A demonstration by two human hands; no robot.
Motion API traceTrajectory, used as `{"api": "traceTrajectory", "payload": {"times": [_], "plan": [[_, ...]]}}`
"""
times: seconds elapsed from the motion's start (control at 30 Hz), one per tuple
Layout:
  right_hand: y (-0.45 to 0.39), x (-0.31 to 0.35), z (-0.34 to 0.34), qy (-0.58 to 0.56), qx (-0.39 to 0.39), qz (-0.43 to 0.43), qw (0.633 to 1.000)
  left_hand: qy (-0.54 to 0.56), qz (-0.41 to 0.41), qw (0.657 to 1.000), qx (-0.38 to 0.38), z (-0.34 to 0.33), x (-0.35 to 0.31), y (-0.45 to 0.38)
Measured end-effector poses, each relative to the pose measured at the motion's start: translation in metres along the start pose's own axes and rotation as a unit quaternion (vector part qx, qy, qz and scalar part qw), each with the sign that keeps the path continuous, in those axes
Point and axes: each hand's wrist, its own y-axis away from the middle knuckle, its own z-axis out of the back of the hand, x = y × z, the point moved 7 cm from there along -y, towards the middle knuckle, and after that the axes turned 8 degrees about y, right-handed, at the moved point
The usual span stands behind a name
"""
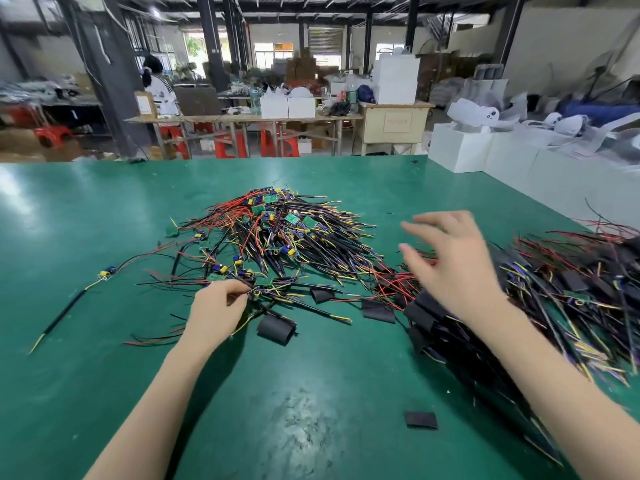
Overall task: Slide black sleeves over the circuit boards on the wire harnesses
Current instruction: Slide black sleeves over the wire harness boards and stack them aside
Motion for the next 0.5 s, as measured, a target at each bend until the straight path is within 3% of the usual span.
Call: {"api": "traceTrajectory", "payload": {"times": [0.13,0.27,0.4,0.5], "plan": [[-0.015,0.053,-0.057,-0.025,0.18,0.051,0.982,0.002,0.011,1.0,-0.002,0.002,0.002,-0.002],[0.0,0.094,-0.118,-0.026,0.403,0.137,0.905,-0.016,0.014,0.999,0.028,-0.004,0.002,-0.001],[0.003,0.099,-0.14,0.018,0.424,0.167,0.89,-0.035,-0.007,0.998,0.045,-0.007,0.003,0.0],[0.001,0.099,-0.144,0.031,0.418,0.188,0.888,0.034,-0.009,0.999,0.011,-0.002,0.0,-0.001]]}}
